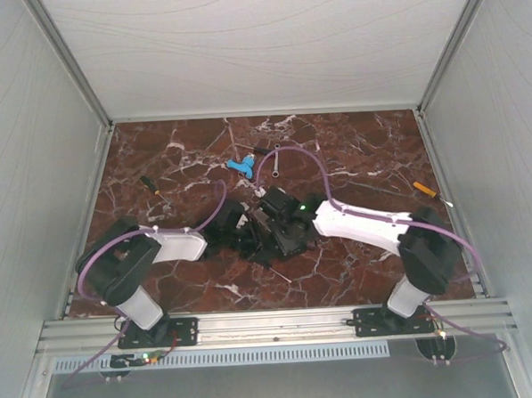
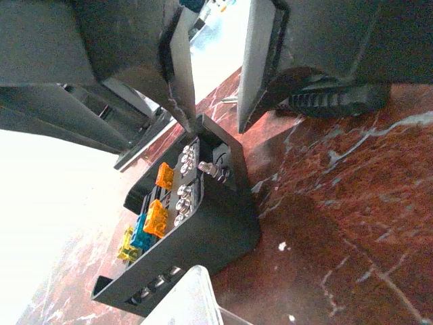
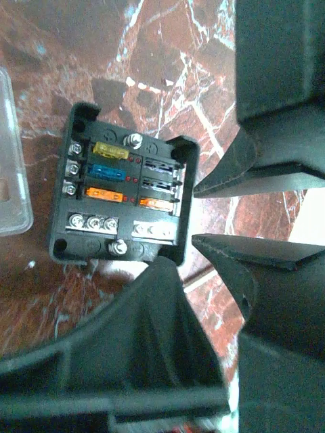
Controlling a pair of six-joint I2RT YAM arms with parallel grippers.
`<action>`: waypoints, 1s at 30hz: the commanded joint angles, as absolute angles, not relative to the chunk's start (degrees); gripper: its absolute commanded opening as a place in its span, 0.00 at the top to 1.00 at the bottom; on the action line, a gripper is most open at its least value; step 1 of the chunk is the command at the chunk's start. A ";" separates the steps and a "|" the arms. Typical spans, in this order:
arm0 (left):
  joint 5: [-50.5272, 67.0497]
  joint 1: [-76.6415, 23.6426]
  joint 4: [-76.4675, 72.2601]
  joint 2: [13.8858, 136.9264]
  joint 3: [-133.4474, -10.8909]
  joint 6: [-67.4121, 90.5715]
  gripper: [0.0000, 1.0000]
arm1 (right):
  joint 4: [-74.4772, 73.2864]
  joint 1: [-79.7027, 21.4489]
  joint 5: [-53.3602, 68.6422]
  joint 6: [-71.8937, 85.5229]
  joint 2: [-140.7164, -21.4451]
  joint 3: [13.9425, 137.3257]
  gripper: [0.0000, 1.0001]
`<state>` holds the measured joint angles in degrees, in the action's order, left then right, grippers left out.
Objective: Snap on the fuse box
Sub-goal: Install the fuse at the fuse box base, then pick up the fuse from the center of the board.
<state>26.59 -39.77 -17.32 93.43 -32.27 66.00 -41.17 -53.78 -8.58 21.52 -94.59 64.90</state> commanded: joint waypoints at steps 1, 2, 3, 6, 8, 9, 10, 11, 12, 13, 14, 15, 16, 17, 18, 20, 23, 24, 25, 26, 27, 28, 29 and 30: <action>22.54 -39.55 -11.70 90.30 -35.45 63.26 0.66 | -39.54 -53.11 -9.72 20.15 -85.53 64.34 0.71; 21.63 -39.55 -10.49 89.57 -35.81 62.73 0.64 | -39.08 -52.72 -10.13 20.06 -83.95 63.76 0.69; 20.61 -39.48 -9.09 88.81 -36.27 62.10 0.61 | -38.33 -52.13 -10.48 20.04 -82.44 62.92 0.66; 16.77 -38.72 -3.46 86.39 -38.51 58.73 0.53 | -34.79 -49.57 -11.23 19.83 -78.24 59.23 0.59; 13.30 -37.80 1.18 85.32 -40.40 55.68 0.48 | -31.32 -47.42 -11.23 19.60 -74.68 56.23 0.50; 11.55 -37.18 3.51 84.85 -41.43 54.07 0.46 | -29.58 -46.26 -11.25 19.47 -73.18 54.87 0.45; 9.95 -36.43 5.70 84.50 -42.41 52.53 0.45 | -27.91 -45.20 -11.29 19.43 -71.69 53.32 0.41; 8.46 -35.61 7.75 84.36 -43.56 50.90 0.44 | -26.15 -44.12 -11.33 19.42 -70.25 51.77 0.34; 6.76 -34.81 9.85 84.42 -44.76 49.45 0.44 | -24.45 -43.18 -11.46 19.36 -68.82 50.33 0.31; 4.84 -34.06 12.24 84.71 -46.22 48.14 0.44 | -22.67 -42.32 -11.62 19.34 -67.47 48.83 0.25; 2.66 -33.51 14.27 85.11 -47.64 46.71 0.44 | -21.03 -41.45 -11.67 19.29 -66.32 47.64 0.22; 0.64 -33.13 16.03 85.69 -49.03 45.33 0.44 | -19.66 -40.71 -11.69 19.25 -65.27 46.35 0.18; -1.47 -32.71 17.92 86.48 -50.56 43.73 0.44 | -18.32 -39.95 -11.71 19.23 -64.34 45.25 0.15; -3.04 -32.18 19.41 87.42 -52.08 42.49 0.44 | -17.25 -39.27 -11.44 19.25 -63.66 44.29 0.13; -4.13 -31.68 20.53 88.31 -53.41 41.06 0.45 | -16.42 -38.60 -10.99 19.26 -63.05 43.42 0.12; -4.17 -30.50 21.09 90.26 -55.30 38.02 0.47 | -15.08 -37.44 -9.98 19.67 -62.32 42.08 0.10; -2.35 -29.27 19.37 93.79 -57.81 32.06 0.49 | -13.47 -36.47 -8.34 19.94 -61.88 40.29 0.09; -1.83 -29.15 19.00 95.11 -58.80 30.12 0.50 | -13.21 -36.30 -7.93 19.91 -61.83 40.02 0.09; -1.69 -28.98 18.98 96.53 -59.67 28.51 0.51 | -13.01 -36.16 -7.45 19.99 -61.99 39.77 0.09; -1.83 -28.81 18.86 97.86 -60.48 27.54 0.52 | -12.91 -36.02 -6.95 19.99 -62.09 39.68 0.09; -1.80 -28.64 18.61 98.99 -60.92 26.72 0.53 | -12.72 -35.97 -6.54 20.01 -62.12 39.53 0.09; -1.69 -28.39 18.29 99.81 -61.18 26.19 0.53 | -12.68 -35.95 -6.12 20.04 -62.20 39.45 0.09; -1.78 -28.19 17.85 100.44 -61.37 25.84 0.53 | -12.59 -35.88 -5.74 20.04 -62.15 39.35 0.09; -1.86 -28.07 17.15 101.08 -61.28 25.55 0.53 | -12.40 -35.86 -5.38 20.04 -62.01 39.17 0.08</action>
<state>-0.89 -28.73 18.02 98.76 -58.63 31.35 -16.27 -36.23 -7.46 19.81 -63.00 39.70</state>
